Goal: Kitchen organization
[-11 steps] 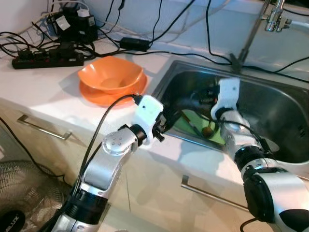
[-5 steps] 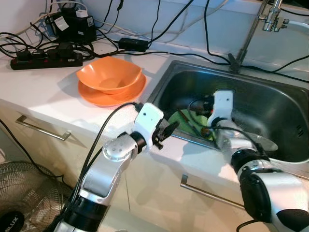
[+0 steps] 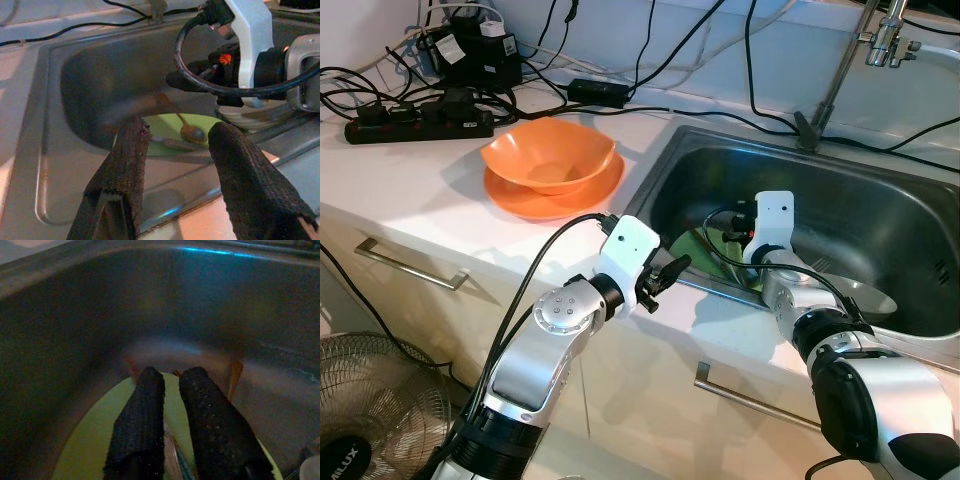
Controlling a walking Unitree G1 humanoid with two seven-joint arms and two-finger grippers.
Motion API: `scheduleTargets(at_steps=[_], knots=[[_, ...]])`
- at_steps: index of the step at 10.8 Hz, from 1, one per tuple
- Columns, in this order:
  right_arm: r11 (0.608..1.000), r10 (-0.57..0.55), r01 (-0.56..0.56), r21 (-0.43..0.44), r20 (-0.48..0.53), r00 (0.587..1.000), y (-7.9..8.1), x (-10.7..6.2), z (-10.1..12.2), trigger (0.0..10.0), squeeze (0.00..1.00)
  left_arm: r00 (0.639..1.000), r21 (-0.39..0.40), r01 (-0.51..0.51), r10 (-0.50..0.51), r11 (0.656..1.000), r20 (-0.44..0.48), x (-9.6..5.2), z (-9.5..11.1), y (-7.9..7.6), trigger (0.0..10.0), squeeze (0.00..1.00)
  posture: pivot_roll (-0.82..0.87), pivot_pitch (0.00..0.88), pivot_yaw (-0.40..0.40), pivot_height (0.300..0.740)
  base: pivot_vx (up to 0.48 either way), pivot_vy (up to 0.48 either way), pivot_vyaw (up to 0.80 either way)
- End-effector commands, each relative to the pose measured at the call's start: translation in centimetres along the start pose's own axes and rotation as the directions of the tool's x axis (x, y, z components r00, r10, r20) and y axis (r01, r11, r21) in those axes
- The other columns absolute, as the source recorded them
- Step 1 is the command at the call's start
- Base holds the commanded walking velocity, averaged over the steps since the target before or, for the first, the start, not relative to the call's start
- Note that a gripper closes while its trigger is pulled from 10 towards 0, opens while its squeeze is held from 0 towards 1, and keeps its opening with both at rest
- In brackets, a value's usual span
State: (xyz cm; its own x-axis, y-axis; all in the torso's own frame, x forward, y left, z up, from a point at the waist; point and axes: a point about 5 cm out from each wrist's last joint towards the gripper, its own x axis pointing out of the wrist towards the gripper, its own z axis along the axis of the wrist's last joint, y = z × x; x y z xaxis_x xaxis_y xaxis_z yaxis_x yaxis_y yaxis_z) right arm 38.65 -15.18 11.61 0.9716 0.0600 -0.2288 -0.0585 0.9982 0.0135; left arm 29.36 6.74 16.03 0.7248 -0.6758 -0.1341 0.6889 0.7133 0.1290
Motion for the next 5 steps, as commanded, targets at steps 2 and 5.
scheduleTargets(at_steps=[2, 5], knots=[[1.0, 0.014, -0.014, 0.001, -0.016, 1.0, 0.2, 0.0, -0.3, 10.0, 0.0, 1.0, 0.012, 0.009, -0.009, 1.0, -0.002, 0.0, 0.1, -0.3, 10.0, 0.0, 0.3, 0.005, -0.05, 0.74, 0.0, 0.0, 0.0], [0.998, 0.051, -0.053, 0.021, 0.101, 0.994, 0.8, 0.2, 1.8, 10.0, 0.0, 0.976, 0.066, -0.196, 0.188, 0.978, 0.111, 0.1, 2.6, 2.2, 10.0, 0.0, 0.28, 0.012, -0.047, 0.74, 0.0, 0.0, 0.0]])
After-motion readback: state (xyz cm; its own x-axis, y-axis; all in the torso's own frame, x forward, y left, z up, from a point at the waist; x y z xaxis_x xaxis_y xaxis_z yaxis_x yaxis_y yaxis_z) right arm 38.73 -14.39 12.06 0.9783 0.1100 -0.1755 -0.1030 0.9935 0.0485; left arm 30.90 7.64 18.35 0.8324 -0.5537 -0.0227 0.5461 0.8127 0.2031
